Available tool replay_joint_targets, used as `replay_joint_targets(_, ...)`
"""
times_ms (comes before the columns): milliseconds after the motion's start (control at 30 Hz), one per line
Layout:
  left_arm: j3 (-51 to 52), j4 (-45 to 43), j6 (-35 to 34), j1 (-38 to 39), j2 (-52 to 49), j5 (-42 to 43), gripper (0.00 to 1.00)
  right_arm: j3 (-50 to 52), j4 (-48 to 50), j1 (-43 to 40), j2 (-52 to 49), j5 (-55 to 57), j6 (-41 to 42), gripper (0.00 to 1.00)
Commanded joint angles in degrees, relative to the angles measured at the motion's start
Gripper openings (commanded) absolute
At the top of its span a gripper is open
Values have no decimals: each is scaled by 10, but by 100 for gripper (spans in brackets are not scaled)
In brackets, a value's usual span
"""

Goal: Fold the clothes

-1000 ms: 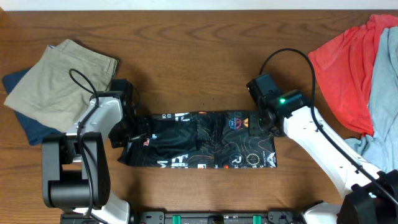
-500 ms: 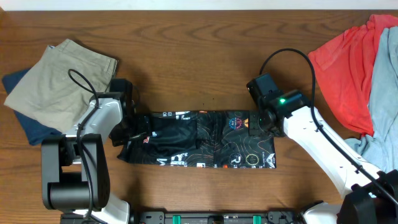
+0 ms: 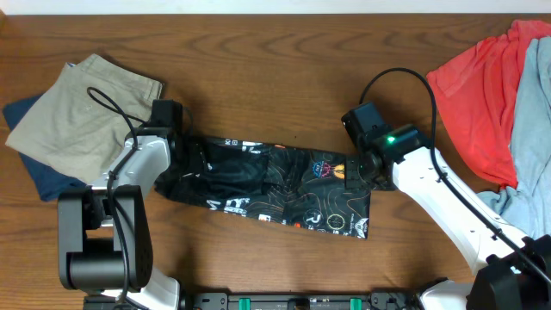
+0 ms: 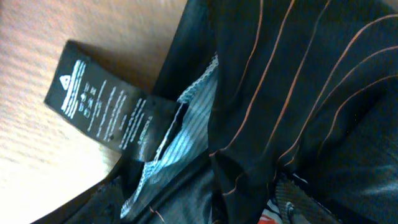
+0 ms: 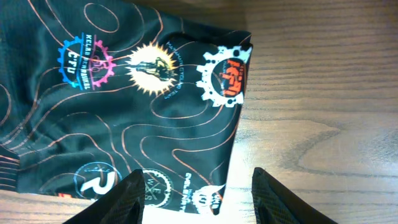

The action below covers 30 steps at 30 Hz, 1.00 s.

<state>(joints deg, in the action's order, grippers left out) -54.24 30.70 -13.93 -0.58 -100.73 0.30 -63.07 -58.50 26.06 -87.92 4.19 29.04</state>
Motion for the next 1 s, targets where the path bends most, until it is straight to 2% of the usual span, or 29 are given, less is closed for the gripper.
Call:
replay_joint_targets(0, 34, -11, -11, -3, -58, -90, 79, -6, 0, -6, 2, 10, -9, 53)
replay_joint_targets(367, 24, -28, 8, -3, -41, -89, 78, -6, -1, -6, 2, 19, -9, 54)
replay_joint_targets(500, 30, -25, 3, -3, -42, -81, 64, -6, -3, -6, 2, 19, -9, 54)
replay_joint_targets(600, 39, -21, 3, -3, -42, -60, 58, -6, -3, -6, 2, 19, -9, 54)
replay_joint_targets(800, 42, 6, 1, -3, -42, -13, 26, -6, -7, -6, 2, 21, -9, 54)
replay_joint_targets(967, 41, 24, 2, -3, -41, -9, 12, -6, -9, -6, 2, 21, -9, 54)
